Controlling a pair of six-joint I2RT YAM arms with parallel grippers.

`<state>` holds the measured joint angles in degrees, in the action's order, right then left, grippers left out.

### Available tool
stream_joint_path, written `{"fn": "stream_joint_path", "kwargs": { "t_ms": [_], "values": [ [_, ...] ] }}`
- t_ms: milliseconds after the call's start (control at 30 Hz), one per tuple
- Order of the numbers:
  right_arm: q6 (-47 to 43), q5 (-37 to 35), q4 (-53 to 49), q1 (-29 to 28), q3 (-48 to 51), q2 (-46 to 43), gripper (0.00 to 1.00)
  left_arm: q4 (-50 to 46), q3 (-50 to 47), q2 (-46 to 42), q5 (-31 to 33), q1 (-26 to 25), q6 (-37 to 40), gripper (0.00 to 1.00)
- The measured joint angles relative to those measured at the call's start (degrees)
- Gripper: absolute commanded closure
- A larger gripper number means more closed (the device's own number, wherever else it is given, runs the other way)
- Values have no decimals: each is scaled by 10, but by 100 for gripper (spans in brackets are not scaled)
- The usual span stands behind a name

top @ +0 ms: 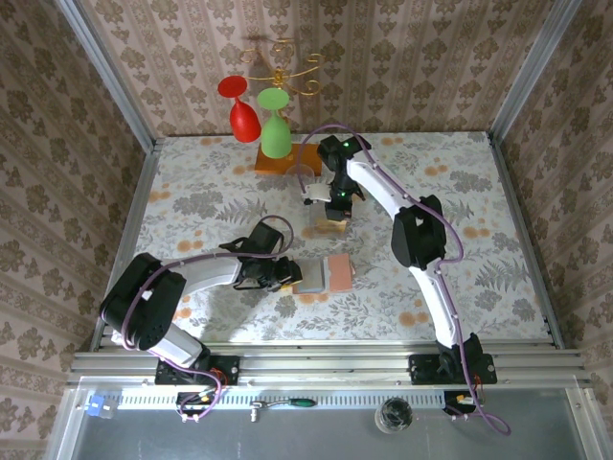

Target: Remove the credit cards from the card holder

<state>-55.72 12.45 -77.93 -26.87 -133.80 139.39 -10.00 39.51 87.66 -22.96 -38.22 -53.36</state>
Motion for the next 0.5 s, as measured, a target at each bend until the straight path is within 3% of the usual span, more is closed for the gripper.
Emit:
{"fn": "stream_joint_path", "kwargs": {
  "t_ms": [267,400,500],
  "values": [
    [-2,20,-12,0,-12,16,100,-19,16,0,1,1,1,68],
    [0,31,-16,2,-13,18,86,-26,19,1,1,8,3,69],
    [-2,34,-20,3,-13,26,82,-34,21,2,3,14,7,69]
  ]
}}
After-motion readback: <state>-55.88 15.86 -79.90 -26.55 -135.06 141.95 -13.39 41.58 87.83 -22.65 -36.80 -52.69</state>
